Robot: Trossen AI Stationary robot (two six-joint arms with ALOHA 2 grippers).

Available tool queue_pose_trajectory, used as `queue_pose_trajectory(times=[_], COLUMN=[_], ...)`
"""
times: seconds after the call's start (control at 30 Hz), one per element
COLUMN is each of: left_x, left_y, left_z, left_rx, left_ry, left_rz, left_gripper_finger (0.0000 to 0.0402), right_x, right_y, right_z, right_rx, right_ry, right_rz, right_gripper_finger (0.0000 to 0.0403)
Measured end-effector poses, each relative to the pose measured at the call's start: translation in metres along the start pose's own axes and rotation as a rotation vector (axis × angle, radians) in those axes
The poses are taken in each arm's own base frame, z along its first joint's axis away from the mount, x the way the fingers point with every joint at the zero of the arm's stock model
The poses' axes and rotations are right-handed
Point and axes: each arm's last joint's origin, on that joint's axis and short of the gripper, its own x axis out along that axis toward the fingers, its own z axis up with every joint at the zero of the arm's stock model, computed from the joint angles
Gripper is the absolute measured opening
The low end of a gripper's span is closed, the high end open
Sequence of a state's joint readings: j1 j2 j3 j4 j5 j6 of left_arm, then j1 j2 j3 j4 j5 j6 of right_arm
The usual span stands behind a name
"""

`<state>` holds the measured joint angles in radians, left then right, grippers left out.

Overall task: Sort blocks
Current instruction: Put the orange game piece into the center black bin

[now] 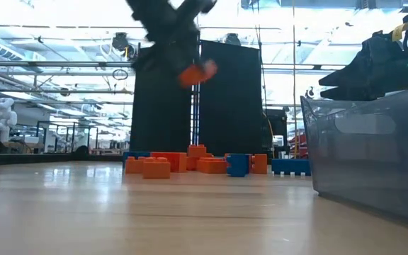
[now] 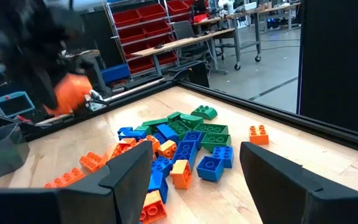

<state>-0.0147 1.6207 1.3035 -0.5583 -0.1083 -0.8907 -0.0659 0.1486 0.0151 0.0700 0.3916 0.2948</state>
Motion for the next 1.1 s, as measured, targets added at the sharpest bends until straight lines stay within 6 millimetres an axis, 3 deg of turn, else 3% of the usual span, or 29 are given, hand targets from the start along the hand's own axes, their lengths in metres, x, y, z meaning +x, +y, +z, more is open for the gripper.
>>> queue_pose_trajectory(times=[0.23, 0.43, 0.67, 0.83, 1.1], left_x=[-0.004, 0.010, 0.025, 0.038, 0.060], left_y=[-0.025, -0.052, -0.099, -0.126, -0.146], left_z=[0.017, 0.009, 0.003, -0.011, -0.044], left_rx=[-0.008, 0.036, 0.161, 0.239, 0.313], left_ry=[-0.174, -0.210, -0.191, -0.171, -0.115], left_rz=[-0.203, -0.314, -0.395, -0.424, -0.434], left_gripper_finger=[0.0115, 0.0115, 0.0115, 0.0115, 0.0115], right_x=[0.000, 0.000, 0.001, 0.002, 0.005], right_y=[0.000, 0.000, 0.000, 0.000, 0.000], right_z=[0.000, 0.000, -0.002, -0.003, -0.007], right_rx=[-0.002, -0.006, 0.069, 0.082, 0.091], right_ry=[0.001, 0.004, 0.022, 0.035, 0.070], right_rz=[0.000, -0.001, -0.007, -0.012, -0.025], right_gripper_finger=[0.0238, 0.0238, 0.0238, 0.0238, 0.0238])
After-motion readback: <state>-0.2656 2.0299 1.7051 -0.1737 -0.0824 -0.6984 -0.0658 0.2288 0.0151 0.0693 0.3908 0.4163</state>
